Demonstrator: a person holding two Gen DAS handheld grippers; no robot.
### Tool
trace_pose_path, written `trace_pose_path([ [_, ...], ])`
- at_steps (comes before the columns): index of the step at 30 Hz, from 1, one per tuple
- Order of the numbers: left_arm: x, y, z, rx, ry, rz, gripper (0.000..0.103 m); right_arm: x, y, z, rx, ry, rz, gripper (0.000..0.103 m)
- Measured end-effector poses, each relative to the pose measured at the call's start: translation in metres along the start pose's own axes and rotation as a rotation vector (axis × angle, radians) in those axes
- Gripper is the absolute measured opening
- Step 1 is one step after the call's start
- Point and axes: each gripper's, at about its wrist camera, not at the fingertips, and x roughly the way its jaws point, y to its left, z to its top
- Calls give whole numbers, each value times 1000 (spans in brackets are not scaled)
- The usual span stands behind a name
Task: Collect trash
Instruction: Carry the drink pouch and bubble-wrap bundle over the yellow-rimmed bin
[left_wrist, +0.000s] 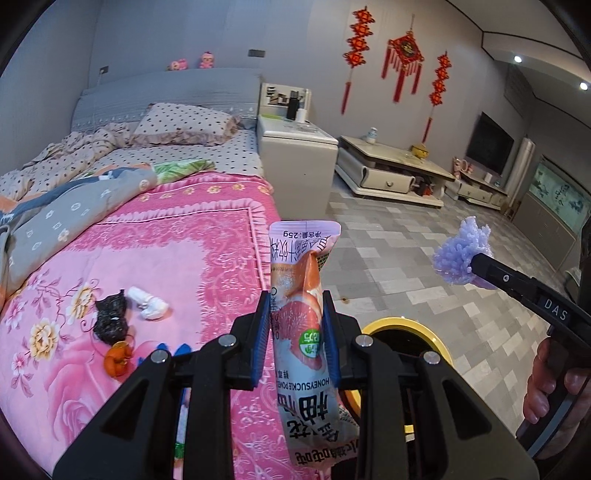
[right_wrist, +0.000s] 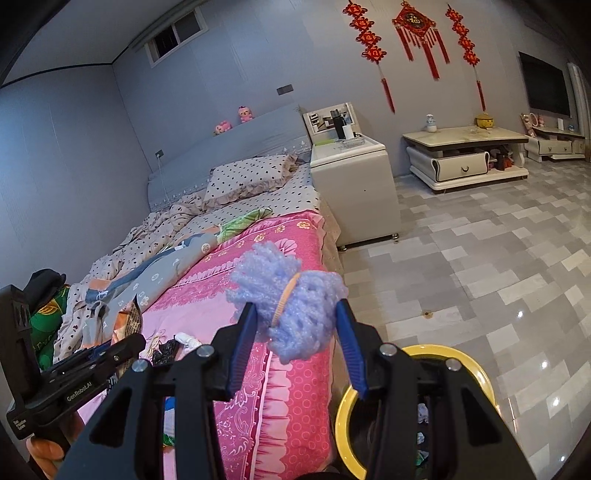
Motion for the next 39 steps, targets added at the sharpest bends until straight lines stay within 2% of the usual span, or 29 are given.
trace_pose_path([
  [14,50,-75,-9,80,67,-112,25,-16,-72,-14,106,-21,-113,42],
  [26,124,-112,-40,110,190,-158,25,11,-123,-39,196,49,-165,42],
  [39,187,-127,-78,114,307,-168,26,53,-170,-71,289,167,-194,42],
])
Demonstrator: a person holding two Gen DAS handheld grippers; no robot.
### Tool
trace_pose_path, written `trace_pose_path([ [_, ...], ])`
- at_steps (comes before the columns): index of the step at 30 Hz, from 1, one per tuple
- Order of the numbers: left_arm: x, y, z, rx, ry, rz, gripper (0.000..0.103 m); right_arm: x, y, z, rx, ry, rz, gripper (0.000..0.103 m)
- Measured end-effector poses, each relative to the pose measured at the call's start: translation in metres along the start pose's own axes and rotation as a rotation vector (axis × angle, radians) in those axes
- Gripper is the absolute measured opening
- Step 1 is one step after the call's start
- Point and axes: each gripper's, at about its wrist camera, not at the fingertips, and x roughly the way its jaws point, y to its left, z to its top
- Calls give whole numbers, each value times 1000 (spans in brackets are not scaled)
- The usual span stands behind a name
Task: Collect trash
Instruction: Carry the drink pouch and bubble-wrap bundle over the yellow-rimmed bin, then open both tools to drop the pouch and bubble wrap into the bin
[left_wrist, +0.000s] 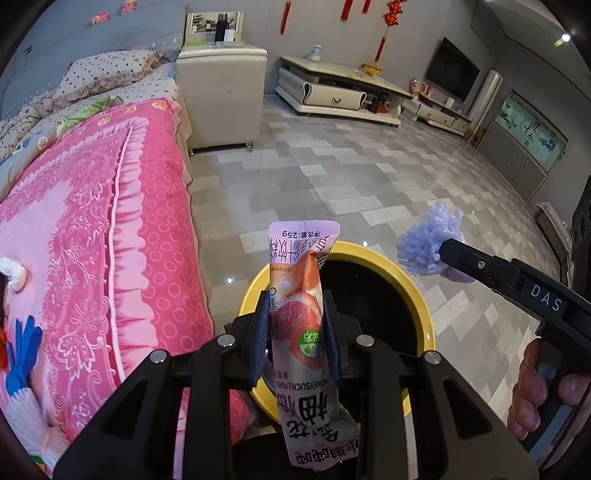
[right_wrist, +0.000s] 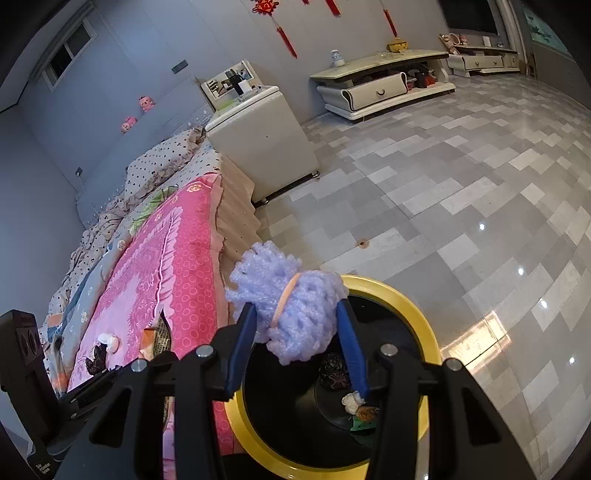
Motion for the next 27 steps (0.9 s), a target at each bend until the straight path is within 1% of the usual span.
trace_pose_path([
  [4,14,-4,-6,2,27,5,26,12,-10,-6,20,30,-18,43],
  [8,20,-5,-7,-7,41,-7,27,19,-21,-8,48,46,-37,43],
  [14,13,-12,-3,17,20,-20,27,16,-28,-9,66,21,-60,44],
  [15,11,-12,-3,18,18,-28,28,15,-29,-9,68,16,-64,45],
  [16,10,-12,-3,17,17,-34,31,14,-30,-10,74,12,-69,47],
  [18,6,-12,-3,14,12,-43,41,12,-32,-11,85,7,-76,47],
  [19,4,-10,-4,8,4,-49,49,11,-33,-12,92,4,-81,50],
  [20,1,-9,-4,0,-5,-55,54,8,-34,-14,98,1,-91,51],
  [23,-5,-4,-4,-21,-14,-93,61,6,-36,-15,117,-3,-104,52],
  [24,-7,-3,-4,-24,-17,-94,63,5,-36,-16,124,-2,-107,54],
  [25,-9,-1,-4,-24,-26,-86,68,4,-37,-17,132,-3,-110,56],
  [26,-12,0,-3,-22,-35,-76,73,3,-37,-17,136,-4,-112,57],
  [27,-15,1,-4,-18,-45,-64,76,2,-37,-17,139,-6,-115,58],
])
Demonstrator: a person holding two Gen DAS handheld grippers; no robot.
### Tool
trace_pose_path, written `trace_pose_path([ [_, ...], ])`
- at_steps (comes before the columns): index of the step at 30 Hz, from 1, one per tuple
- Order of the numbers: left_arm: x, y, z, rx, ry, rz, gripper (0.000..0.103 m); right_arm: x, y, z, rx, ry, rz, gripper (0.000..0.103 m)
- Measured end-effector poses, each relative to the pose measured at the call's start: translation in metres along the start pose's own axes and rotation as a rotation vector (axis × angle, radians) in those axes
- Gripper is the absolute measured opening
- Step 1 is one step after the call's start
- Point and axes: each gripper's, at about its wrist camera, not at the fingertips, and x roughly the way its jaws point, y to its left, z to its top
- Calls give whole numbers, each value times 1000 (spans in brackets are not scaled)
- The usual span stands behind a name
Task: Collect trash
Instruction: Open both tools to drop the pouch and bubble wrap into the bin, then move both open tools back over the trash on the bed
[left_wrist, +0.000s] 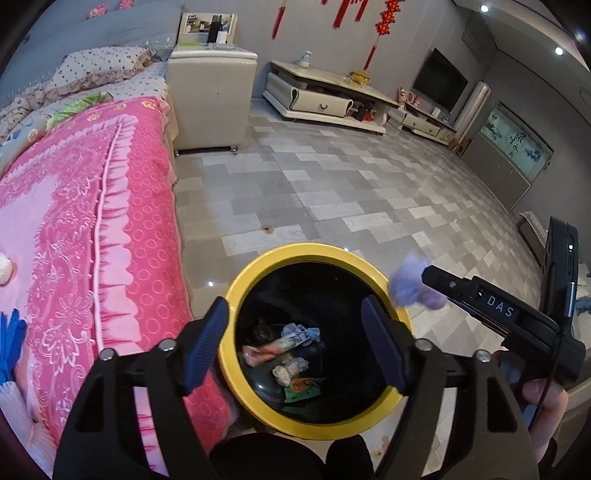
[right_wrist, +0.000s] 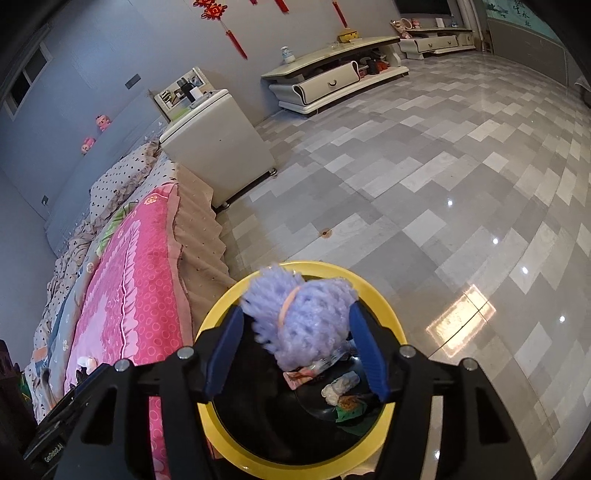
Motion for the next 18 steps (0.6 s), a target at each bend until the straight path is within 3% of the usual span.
trace_pose_path([
  [5,-16,18,2,8,-38,63,80,-3,6,-3,6,-1,1,68],
  [18,-71,118,4,-89,-103,193,83,-21,72,-18,-109,-19,108,69],
])
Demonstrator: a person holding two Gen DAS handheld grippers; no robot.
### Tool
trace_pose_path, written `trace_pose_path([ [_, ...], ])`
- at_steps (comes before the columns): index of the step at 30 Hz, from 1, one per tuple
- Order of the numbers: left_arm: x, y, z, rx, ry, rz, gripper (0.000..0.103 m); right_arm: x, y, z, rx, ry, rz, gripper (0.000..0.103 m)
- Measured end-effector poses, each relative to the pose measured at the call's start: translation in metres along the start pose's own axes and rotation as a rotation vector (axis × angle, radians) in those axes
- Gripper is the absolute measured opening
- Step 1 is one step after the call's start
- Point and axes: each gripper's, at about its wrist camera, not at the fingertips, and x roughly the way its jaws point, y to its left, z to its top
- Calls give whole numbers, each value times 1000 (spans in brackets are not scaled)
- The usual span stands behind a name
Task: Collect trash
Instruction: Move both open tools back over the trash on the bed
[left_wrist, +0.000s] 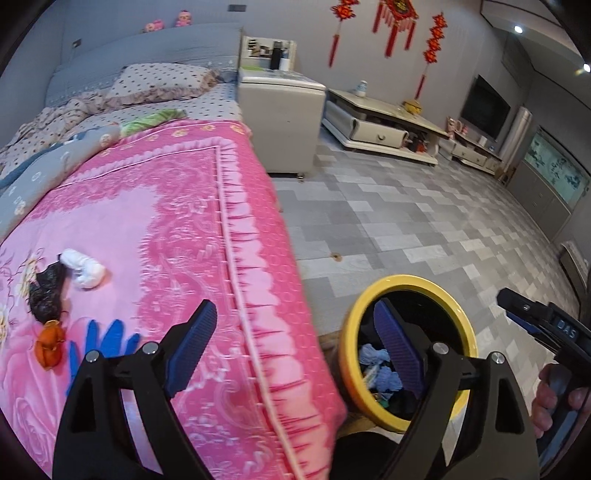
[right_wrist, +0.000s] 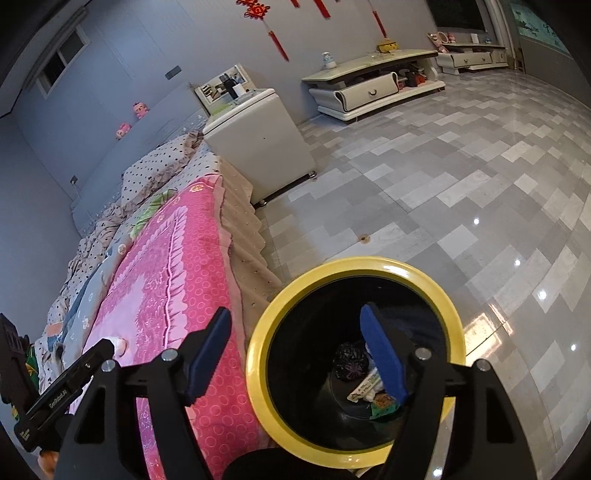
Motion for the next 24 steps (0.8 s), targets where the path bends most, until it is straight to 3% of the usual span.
trace_pose_path([
  [9,-30,87,3,-99,-36,100,83,-1,69,-12,-136,18,110,74],
  [15,-54,145,5,-163,-65,170,83,7,120,-28,-238,98,272,75],
  [24,-71,210,8,-206,-70,263,84,17,191,-64,-395,182,366,75],
])
